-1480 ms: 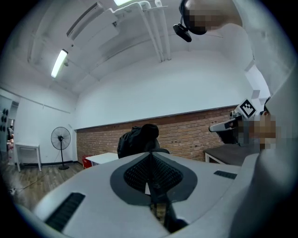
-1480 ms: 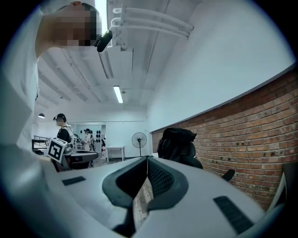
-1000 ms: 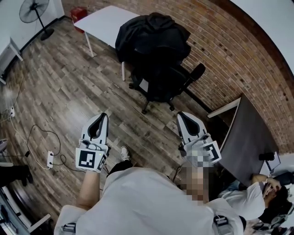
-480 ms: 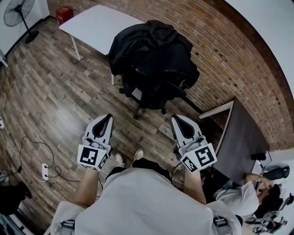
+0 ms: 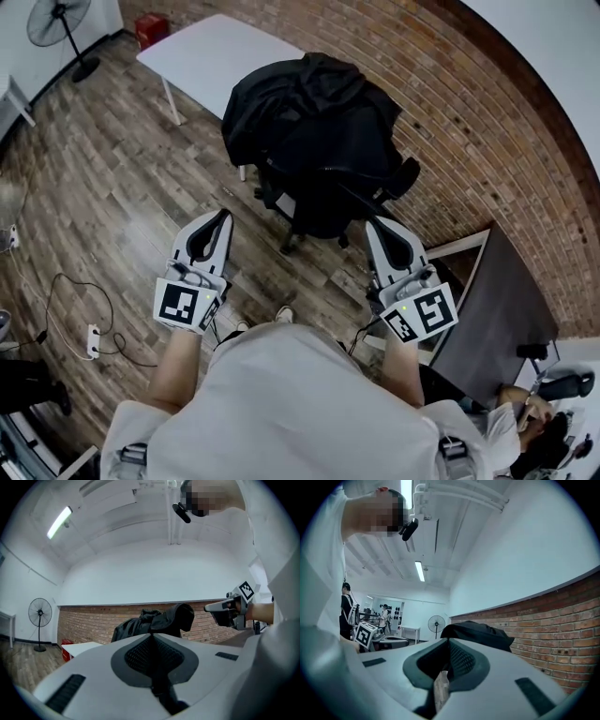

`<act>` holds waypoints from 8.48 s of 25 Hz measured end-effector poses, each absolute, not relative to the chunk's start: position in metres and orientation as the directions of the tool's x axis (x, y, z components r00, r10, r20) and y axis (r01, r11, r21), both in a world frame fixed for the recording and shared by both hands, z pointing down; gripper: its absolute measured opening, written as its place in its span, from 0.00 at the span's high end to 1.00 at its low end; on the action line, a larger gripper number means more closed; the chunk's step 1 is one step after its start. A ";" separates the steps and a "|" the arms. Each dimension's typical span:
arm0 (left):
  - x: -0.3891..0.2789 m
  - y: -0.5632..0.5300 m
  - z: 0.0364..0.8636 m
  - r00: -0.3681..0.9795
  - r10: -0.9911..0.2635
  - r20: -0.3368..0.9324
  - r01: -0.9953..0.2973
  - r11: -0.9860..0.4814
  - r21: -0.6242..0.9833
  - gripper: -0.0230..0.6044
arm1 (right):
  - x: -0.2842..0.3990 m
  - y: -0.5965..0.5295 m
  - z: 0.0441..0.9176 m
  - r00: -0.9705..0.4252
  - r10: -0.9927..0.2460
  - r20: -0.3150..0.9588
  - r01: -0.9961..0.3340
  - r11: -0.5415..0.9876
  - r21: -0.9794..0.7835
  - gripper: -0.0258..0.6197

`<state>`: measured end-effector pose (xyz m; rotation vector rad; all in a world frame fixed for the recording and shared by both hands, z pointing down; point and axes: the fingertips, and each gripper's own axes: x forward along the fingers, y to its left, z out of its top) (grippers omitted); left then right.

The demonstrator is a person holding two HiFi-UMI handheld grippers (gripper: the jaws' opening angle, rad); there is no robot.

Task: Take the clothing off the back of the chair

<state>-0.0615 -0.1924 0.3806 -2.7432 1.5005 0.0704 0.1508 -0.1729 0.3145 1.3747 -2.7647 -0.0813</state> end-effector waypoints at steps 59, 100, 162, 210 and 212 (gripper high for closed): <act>-0.139 -0.158 0.415 0.376 -0.926 0.037 -0.925 -0.373 0.077 0.92 | 0.068 -0.398 0.394 -0.189 -0.554 0.811 -0.117 0.832 0.542 0.12; -0.141 -0.168 0.405 0.380 -0.925 0.010 -0.923 -0.378 0.077 0.92 | 0.033 -0.412 0.361 -0.417 -0.557 0.718 -0.301 0.831 0.469 0.86; -0.121 -0.118 0.388 0.481 -0.876 0.016 -0.876 -0.481 0.030 0.92 | 0.165 -0.195 0.278 -0.634 -0.758 -0.156 -0.714 0.650 -0.260 0.87; -0.176 -0.135 0.370 0.303 -0.953 -0.017 -0.953 -0.303 -0.020 0.92 | 0.344 -0.099 0.295 -0.141 -0.988 -0.064 -0.982 0.148 -0.121 0.87; -0.174 -0.136 0.368 0.304 -0.953 -0.022 -0.953 -0.303 -0.022 0.92 | 0.343 -0.100 0.294 -0.145 -0.987 -0.069 -0.980 0.153 -0.129 0.87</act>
